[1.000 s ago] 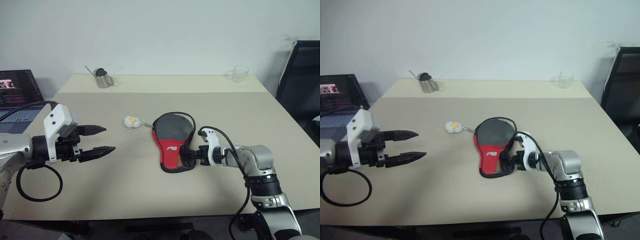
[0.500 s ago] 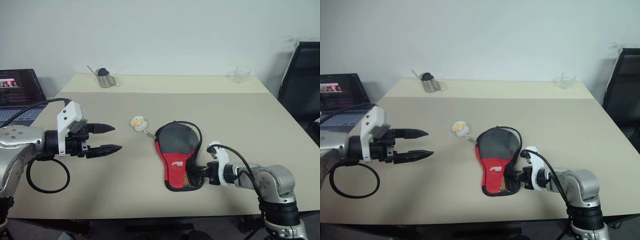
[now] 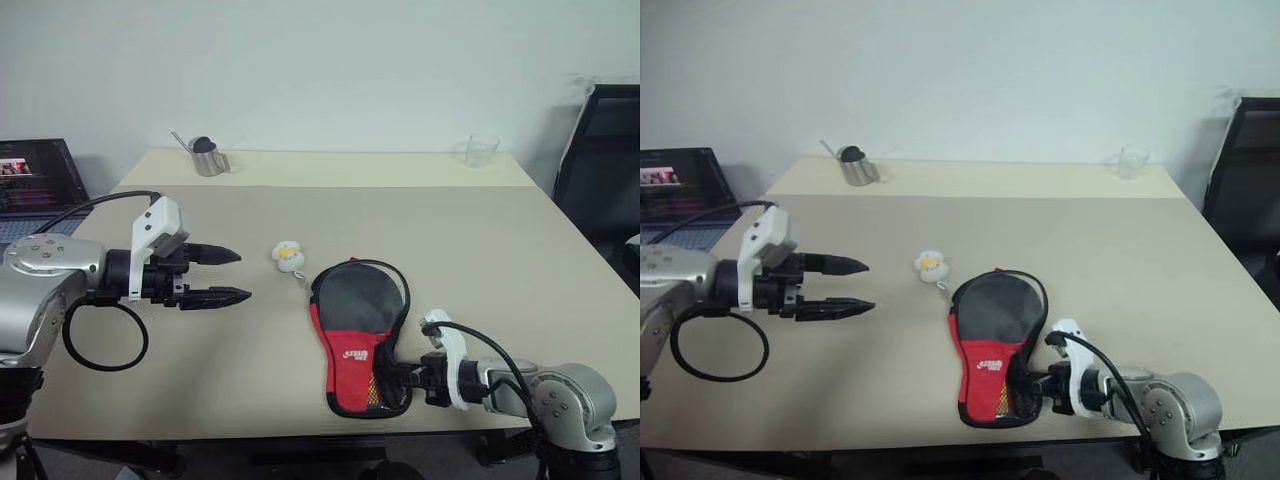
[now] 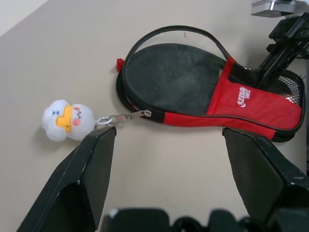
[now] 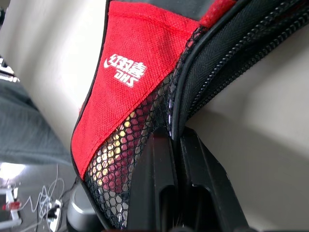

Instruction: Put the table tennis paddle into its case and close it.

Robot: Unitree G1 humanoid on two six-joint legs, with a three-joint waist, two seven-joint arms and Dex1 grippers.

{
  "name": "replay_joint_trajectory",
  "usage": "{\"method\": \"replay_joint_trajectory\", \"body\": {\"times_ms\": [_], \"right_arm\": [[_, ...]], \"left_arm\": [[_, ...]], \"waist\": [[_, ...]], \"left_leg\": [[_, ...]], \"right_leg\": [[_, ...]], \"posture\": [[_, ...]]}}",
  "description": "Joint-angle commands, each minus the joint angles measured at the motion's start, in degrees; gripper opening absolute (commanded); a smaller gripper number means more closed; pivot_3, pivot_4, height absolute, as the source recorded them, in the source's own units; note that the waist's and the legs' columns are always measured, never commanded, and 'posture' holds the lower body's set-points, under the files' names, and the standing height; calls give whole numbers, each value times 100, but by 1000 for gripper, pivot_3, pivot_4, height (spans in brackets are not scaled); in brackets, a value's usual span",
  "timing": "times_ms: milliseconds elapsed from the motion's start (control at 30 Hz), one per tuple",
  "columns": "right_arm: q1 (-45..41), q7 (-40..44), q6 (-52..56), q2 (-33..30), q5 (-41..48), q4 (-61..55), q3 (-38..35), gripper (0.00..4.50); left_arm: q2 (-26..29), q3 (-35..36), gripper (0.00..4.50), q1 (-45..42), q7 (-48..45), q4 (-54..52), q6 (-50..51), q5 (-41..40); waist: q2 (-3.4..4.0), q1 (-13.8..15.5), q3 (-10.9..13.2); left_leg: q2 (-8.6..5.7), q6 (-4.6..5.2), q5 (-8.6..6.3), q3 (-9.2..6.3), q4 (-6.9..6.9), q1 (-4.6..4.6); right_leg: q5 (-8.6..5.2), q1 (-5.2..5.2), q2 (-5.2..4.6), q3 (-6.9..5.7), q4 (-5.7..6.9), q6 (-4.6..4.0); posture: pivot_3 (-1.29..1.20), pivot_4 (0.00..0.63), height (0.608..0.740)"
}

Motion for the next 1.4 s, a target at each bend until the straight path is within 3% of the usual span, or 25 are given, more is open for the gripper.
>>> {"method": "replay_joint_trajectory", "body": {"times_ms": [33, 333, 433, 600, 767, 967, 1200, 1300, 1400], "right_arm": [[99, 60, 254, -129, 338, -125, 193, 27], [-28, -87, 245, -270, 239, -132, 428, 27], [-87, -110, 212, -291, 211, -86, 484, 644], [-388, -9, 124, -386, 245, 73, 398, 2231], [-736, 428, -291, -975, 222, 234, 461, 3726], [-1105, 909, -1135, -1833, -132, 898, 706, 3726], [-1283, 2092, -2624, -3059, -788, 1440, 1324, 3726], [-1828, 2004, -3269, -2893, -1153, 2328, 1170, 3726], [-2373, 1558, -3936, -2140, -1153, 2871, 630, 3726]], "left_arm": [[81, 33, 3855, -178, -65, -16, -91, 45], [66, 24, 3855, -167, -63, -48, -64, 101], [69, 41, 3855, -140, -53, -64, -58, 97], [69, 59, 3855, -121, -16, -51, -85, 129], [26, 74, 3855, -139, 41, -10, -150, 199], [-91, 90, 3855, -151, 173, 39, -288, 255], [-174, 309, 3855, 43, 386, -59, -372, 253], [-192, 444, 3855, 189, 527, -114, -390, 255], [-287, 516, 3855, 268, 891, -47, -438, 406]], "waist": [[0, 0, 0], [-4, -1, -3], [-7, -1, -4], [-18, -17, -12], [-18, -4, -12], [-18, 6, -11], [-15, -1, -9], [-14, -34, -8], [-15, -52, -9]], "left_leg": [[0, 0, 0, 0, 0, 0], [0, 0, 0, -1, 1, 1], [1, 0, 0, -1, 1, 1], [6, 0, 1, -2, 4, 9], [6, 1, 1, -9, 32, 9], [1, 2, 0, -8, 56, 5], [2, 12, -8, -8, 48, 4], [5, 13, -8, -3, 54, 7], [7, 14, -7, -3, 57, 11]], "right_leg": [[0, 0, 1, 0, 0, 0], [0, 0, 2, 1, 0, 0], [0, 0, 2, 0, 2, 0], [1, 5, 11, 0, 7, 1], [5, 17, 13, -3, 13, 5], [15, 33, 7, 5, 1, 22], [9, 30, 10, 2, 0, 11], [10, 30, 11, 5, 2, 13], [20, 29, 12, 3, 6, 12]], "posture": [[0, 150, 740], [0, 150, 740], [0, 150, 740], [0, 150, 740], [0, 150, 740], [0, 150, 740], [0, 150, 740], [0, 150, 740], [0, 150, 740]]}}
